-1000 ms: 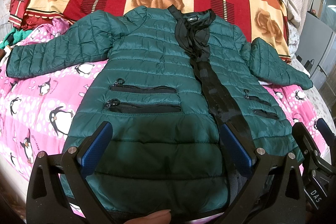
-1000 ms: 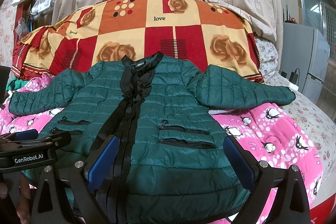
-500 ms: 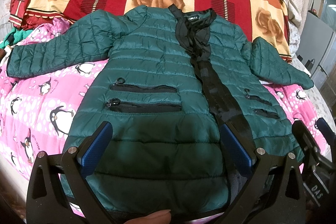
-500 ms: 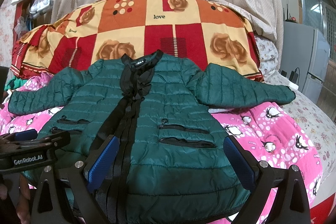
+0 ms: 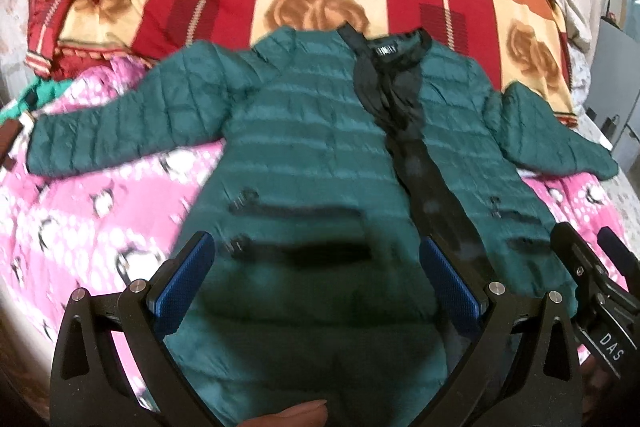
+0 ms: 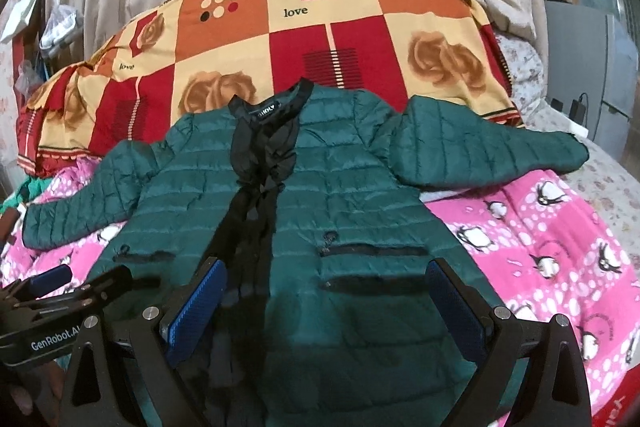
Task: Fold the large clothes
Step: 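Move both grippers down toward the jacket hem and pockets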
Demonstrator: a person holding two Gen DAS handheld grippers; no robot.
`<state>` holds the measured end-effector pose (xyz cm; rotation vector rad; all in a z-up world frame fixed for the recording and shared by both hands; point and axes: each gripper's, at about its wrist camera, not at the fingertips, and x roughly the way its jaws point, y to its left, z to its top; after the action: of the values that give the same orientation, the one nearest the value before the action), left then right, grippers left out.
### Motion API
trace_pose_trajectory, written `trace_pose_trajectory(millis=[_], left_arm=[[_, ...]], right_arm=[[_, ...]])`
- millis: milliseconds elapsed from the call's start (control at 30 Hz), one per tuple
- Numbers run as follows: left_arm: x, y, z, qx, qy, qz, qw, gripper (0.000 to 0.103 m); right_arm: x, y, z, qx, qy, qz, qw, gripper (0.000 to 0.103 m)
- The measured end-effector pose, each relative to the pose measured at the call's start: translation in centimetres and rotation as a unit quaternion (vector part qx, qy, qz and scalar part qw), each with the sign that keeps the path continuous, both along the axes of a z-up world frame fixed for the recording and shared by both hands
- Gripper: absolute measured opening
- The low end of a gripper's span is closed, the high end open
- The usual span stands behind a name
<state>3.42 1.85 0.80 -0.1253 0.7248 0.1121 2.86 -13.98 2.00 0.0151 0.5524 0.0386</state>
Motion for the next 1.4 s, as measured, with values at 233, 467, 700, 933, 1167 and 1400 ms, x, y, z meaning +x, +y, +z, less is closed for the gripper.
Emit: trace_pose_trajectory(millis=[233, 467, 700, 933, 1167, 1400], left_arm=[[3.2, 2.5, 0.9, 0.024, -0.013, 0.016, 0.9995, 0.103], [8.0, 4.1, -2.0, 0.043, 0.031, 0.014, 0.9985, 0.103], [10.3, 5.1, -6.6, 0.011, 0.095, 0.018, 0.9953, 0.103], [9.9, 5.4, -7.8, -0.003, 0.094, 0.018, 0.9954, 0.103], [9.9, 5.7, -8.0, -0.01, 0.095, 0.015, 0.9953, 0.103], [10.0, 5.7, -8.3, -0.008, 0.094, 0.006, 0.9955, 0.103]], right_arm=[[3.7, 1.3, -0.7, -0.007, -0.02, -0.002, 1.0, 0.099], [6.5, 0.3, -2.7, 0.016, 0.025, -0.024, 0.999, 0.099], [8.5, -1.0, -4.8, 0.035, 0.085, -0.05, 0.994, 0.099], [10.1, -1.2, -7.0, 0.032, 0.141, -0.054, 0.988, 0.099], [10.7, -0.9, -7.8, 0.018, 0.166, -0.053, 0.984, 0.1], [11.1, -0.4, -8.1, -0.011, 0.181, -0.055, 0.982, 0.103]])
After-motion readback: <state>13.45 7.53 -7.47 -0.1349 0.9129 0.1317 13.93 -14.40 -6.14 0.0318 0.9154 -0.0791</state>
